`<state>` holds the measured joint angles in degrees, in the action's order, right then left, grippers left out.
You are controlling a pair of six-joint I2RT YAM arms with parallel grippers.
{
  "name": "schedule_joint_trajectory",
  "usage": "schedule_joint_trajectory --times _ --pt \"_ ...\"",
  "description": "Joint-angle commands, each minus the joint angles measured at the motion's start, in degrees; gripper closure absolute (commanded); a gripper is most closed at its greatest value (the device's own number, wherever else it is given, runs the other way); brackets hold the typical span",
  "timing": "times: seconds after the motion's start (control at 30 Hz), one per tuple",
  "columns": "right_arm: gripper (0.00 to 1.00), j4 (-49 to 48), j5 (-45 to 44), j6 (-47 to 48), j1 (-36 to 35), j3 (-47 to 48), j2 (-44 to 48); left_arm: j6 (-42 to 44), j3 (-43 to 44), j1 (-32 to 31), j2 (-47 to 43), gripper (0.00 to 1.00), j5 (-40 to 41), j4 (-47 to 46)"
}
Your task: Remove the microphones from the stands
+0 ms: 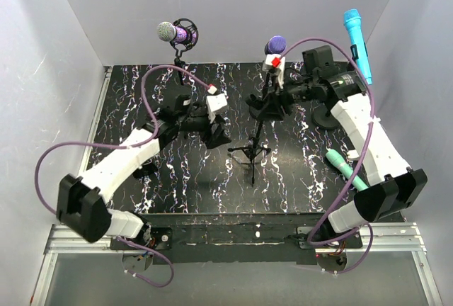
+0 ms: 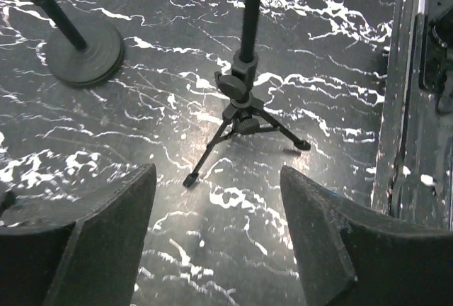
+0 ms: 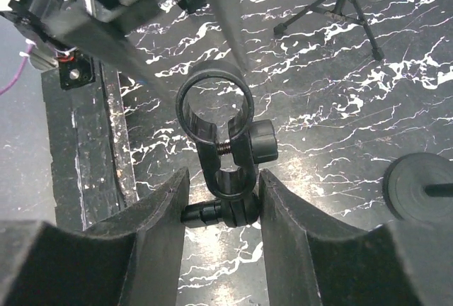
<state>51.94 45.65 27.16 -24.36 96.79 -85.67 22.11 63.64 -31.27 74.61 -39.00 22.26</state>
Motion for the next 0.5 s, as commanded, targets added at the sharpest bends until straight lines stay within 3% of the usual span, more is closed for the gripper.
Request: schedule_joint_trajectory --times 0.0,0.13,0.47 --pt "0.85 3.1 12.6 7.7 5.4 -1.3 1.2 -4.8 1.7 -0.2 6.1 0.32 -5.7 -9.5" --pt "0.87 9.1 16.3 14.1 6.5 -0.1 -0.3 0.1 1.7 -1.5 9.1 0.34 -7.8 -12.2" --pt "0.88 10.2 16.8 19.1 7.0 -1.0 -0.9 8.8 2.0 -3.8 14.2 0.42 -10.5 -14.7"
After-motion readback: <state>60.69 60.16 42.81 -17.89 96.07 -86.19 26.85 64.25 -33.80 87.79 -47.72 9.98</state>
